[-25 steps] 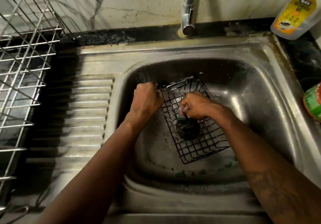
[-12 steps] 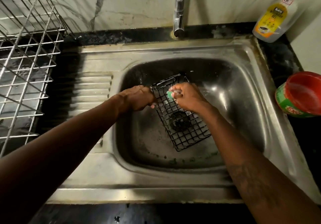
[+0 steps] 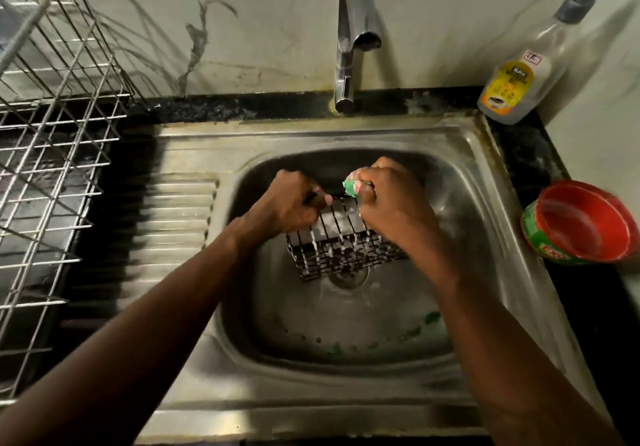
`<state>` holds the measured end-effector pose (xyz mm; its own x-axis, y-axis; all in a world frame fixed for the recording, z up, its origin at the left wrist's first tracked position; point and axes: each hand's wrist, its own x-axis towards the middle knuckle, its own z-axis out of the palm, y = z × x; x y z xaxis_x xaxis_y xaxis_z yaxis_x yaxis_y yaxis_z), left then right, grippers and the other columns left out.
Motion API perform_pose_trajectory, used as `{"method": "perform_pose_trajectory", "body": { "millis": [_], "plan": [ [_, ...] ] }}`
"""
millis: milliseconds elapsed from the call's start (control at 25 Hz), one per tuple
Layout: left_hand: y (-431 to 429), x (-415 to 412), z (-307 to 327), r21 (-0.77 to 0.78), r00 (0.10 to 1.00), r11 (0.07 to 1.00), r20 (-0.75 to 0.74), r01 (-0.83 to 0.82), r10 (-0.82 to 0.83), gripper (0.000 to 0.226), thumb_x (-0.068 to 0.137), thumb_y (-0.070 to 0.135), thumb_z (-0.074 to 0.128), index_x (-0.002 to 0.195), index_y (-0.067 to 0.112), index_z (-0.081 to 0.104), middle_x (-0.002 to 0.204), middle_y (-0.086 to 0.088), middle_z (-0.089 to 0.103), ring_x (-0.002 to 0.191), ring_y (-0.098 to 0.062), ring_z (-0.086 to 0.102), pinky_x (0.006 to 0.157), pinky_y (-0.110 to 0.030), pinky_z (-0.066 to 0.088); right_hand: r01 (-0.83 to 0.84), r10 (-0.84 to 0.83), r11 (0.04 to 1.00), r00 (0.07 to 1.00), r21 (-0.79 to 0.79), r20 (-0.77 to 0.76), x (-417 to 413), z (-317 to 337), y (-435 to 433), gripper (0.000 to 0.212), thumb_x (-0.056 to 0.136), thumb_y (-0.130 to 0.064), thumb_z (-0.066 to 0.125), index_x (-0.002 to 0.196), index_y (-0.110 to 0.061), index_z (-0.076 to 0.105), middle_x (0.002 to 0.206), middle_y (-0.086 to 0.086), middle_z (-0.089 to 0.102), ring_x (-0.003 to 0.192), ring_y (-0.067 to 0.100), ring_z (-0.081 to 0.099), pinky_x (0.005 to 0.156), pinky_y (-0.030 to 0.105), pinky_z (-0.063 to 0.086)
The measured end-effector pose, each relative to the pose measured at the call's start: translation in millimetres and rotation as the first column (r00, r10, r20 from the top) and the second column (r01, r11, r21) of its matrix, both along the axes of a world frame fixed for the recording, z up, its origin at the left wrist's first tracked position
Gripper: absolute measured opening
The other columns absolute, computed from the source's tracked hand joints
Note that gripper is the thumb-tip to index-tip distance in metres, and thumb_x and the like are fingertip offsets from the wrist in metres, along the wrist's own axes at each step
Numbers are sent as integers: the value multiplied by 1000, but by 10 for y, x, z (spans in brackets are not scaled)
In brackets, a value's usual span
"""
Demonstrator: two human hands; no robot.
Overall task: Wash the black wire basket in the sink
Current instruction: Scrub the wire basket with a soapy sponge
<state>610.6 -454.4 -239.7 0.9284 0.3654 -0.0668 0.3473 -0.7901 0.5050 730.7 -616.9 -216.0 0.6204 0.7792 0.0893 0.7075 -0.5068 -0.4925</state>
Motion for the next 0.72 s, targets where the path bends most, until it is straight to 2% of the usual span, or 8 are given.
{"method": "perform_pose_trajectory", "body": {
  "millis": [80, 200, 280, 360, 440, 520, 640, 720],
  "plan": [
    [-29, -22, -159, -29, 986, 990, 91, -138, 140, 38, 97, 30, 67, 66, 7, 64, 57, -4, 59, 53, -20, 56, 47, -13, 35, 96, -98, 995, 994, 39, 55, -20, -133, 30, 33, 88, -7, 60, 118, -17, 71, 106, 3, 57, 91, 22, 59, 76, 31, 51],
    [-167, -85, -285, -45, 952, 979, 226, -199, 204, 42, 97, 29, 66, 59, 18, 52, 50, 5, 48, 49, -12, 48, 49, -14, 27, 187, -203, 970, 974, 155, 98, -70, -370, 60, 28, 84, -2, 60, 108, -8, 74, 99, 10, 60, 81, 28, 62, 68, 31, 52],
    [-234, -152, -339, -127, 936, 974, 279, -187, 215, 35, 96, 33, 68, 64, 23, 60, 55, 12, 57, 54, -4, 58, 53, -12, 37, 215, -245, 946, 964, 244, 104, -103, -493, 89, 22, 85, -1, 61, 102, -4, 74, 93, 11, 60, 73, 25, 60, 62, 26, 47],
    [-200, -235, -389, -258, 922, 947, 282, -194, 265, 23, 92, 40, 74, 80, 21, 76, 71, 12, 73, 69, 1, 69, 63, -16, 52, 243, -284, 919, 954, 312, 94, -114, -556, 115, 13, 86, 0, 62, 94, -2, 72, 92, 11, 61, 70, 19, 56, 62, 20, 38],
    [-57, -317, -388, -329, 931, 933, 275, -143, 239, 20, 89, 42, 77, 86, 22, 79, 80, 10, 77, 77, 0, 72, 73, -25, 59, 192, -236, 926, 966, 326, 102, -90, -598, 159, 10, 89, -4, 62, 91, -3, 71, 92, 9, 62, 72, 18, 57, 63, 20, 39],
    [153, -377, -369, -413, 958, 910, 237, -50, 160, 14, 88, 37, 76, 86, 24, 79, 83, 7, 78, 81, -5, 73, 77, -30, 60, 100, -148, 947, 980, 306, 136, -83, -640, 189, 13, 92, -9, 61, 93, -5, 73, 91, 9, 63, 76, 22, 61, 64, 26, 49],
    [278, -434, -334, -573, 992, 819, 123, 41, 36, 14, 89, 18, 79, 99, 8, 80, 94, -1, 79, 84, -5, 72, 75, -19, 54, 102, -180, 932, 963, 347, 201, -98, -629, 154, 9, 92, -4, 62, 90, -3, 71, 88, 10, 62, 69, 24, 61, 57, 30, 51],
    [239, -439, -324, -598, 995, 797, 88, 83, -38, 19, 89, 8, 76, 107, 1, 78, 99, -6, 79, 84, 0, 71, 73, -13, 51, 139, -238, 917, 943, 373, 232, -75, -620, 128, 6, 88, 1, 63, 87, -2, 68, 87, 11, 61, 64, 25, 59, 53, 28, 47]
  ]
}}
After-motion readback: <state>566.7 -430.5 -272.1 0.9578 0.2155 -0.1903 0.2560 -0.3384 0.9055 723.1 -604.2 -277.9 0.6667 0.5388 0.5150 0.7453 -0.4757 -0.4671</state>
